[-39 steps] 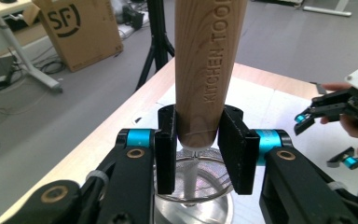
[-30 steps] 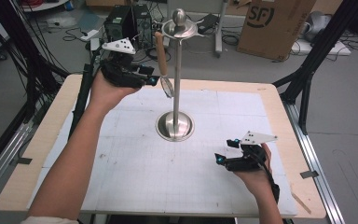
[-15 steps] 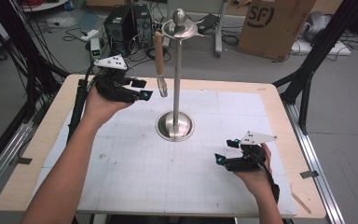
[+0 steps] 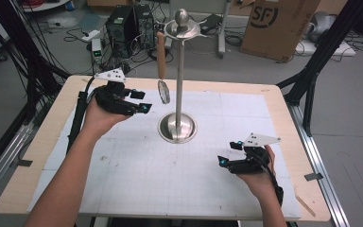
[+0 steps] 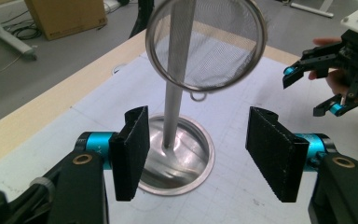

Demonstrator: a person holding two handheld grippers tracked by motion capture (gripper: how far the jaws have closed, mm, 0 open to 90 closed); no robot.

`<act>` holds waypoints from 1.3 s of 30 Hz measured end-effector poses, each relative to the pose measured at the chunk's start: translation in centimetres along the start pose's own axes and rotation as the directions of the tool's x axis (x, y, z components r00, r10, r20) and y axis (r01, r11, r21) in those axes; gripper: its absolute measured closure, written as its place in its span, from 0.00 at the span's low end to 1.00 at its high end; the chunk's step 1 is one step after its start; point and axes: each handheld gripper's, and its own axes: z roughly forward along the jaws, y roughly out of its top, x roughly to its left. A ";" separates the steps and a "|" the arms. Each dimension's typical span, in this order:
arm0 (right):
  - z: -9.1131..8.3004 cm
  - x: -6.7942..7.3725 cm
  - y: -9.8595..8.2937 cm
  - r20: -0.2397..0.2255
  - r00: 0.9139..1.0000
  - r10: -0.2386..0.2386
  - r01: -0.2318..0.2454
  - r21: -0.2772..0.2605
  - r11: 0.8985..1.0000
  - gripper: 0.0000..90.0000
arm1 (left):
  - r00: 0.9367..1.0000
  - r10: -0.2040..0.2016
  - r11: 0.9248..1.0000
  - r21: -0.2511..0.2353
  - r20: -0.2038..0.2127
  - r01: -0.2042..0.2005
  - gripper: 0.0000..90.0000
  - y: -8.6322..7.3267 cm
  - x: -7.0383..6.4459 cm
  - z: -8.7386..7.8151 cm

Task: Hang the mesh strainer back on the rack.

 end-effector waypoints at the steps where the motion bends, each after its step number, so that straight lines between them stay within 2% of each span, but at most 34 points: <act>1: 0.0 0.0 0.0 0.001 1.000 0.003 -0.003 0.000 1.000 0.26 | 1.000 -0.002 1.000 0.001 -0.002 0.002 0.44 -0.1 0.0 0.0; 10: 0.0 0.0 0.0 0.001 1.000 0.000 0.000 0.003 1.000 0.26 | 1.000 0.009 1.000 -0.009 0.003 -0.009 0.40 -0.6 -0.5 -0.3; 17: -0.1 -0.1 0.0 0.003 1.000 0.000 0.000 -0.002 1.000 0.26 | 1.000 0.005 1.000 -0.016 0.004 -0.005 0.37 -1.8 -0.8 -0.4; 28: 0.1 -0.3 0.2 -0.001 1.000 0.012 -0.012 -0.012 1.000 0.26 | 1.000 0.006 1.000 -0.025 0.031 -0.005 0.32 -3.2 -1.5 -0.9; 34: -0.1 -0.2 0.1 0.002 1.000 0.017 -0.017 -0.008 1.000 0.26 | 0.999 0.018 1.000 -0.020 0.040 -0.018 0.28 -3.6 -1.8 -0.7; 39: -0.2 -0.2 -0.1 0.008 1.000 0.020 -0.020 -0.006 1.000 0.26 | 0.998 0.012 1.000 -0.020 0.058 -0.011 0.26 -4.2 -2.0 -0.4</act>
